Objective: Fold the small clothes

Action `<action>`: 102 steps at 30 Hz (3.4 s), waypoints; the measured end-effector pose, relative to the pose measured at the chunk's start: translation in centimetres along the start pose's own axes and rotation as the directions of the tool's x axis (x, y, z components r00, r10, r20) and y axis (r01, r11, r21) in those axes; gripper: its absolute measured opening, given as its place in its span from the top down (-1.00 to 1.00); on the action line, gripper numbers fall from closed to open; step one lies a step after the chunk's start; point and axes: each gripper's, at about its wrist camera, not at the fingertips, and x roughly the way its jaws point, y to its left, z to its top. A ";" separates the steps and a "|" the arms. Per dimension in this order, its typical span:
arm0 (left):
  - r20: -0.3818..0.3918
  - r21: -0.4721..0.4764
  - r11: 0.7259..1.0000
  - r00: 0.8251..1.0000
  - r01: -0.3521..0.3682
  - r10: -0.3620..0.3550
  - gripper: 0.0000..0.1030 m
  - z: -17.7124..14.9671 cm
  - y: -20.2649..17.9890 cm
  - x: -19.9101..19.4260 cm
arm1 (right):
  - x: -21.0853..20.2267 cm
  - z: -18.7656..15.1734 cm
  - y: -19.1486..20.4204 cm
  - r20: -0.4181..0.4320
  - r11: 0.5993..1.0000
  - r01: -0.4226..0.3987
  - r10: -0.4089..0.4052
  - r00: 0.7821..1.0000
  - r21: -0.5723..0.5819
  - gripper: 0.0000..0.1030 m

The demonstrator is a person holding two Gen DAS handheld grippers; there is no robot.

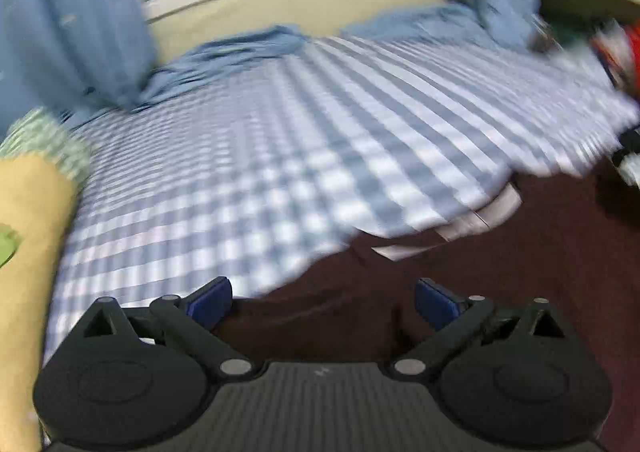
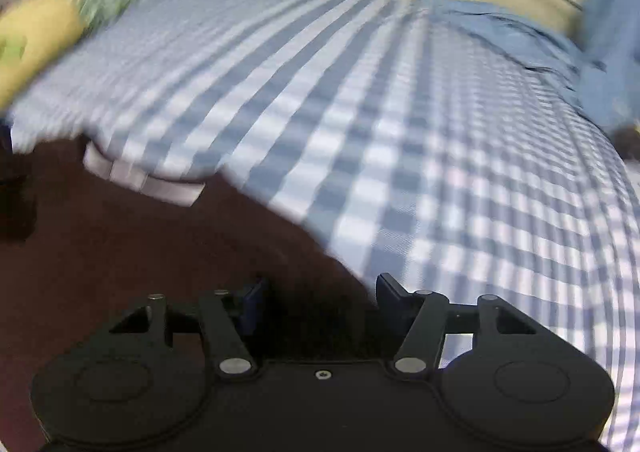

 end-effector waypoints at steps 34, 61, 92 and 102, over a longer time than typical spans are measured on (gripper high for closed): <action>0.094 -0.113 0.993 0.995 0.042 -0.031 -0.99 -15.2 -3.6 -12.5 | -12.2 -15.4 -2.2 0.193 0.975 -0.170 0.141 0.971 0.143 0.09; 0.066 -0.433 0.901 0.996 -0.027 0.061 -0.99 -25.7 0.6 -19.9 | -10.8 -30.4 -6.0 0.396 0.548 -0.498 0.302 0.867 0.672 -0.20; 0.196 -0.715 0.683 0.981 0.151 -0.012 -0.68 -26.1 2.3 -13.1 | -11.4 -30.0 -4.9 0.348 0.649 -0.401 0.216 0.912 0.647 0.56; 0.321 -0.832 0.464 0.946 0.304 -0.044 0.66 -28.8 5.4 -14.4 | -12.3 -29.9 -4.8 0.377 0.672 -0.399 0.188 0.907 0.624 0.69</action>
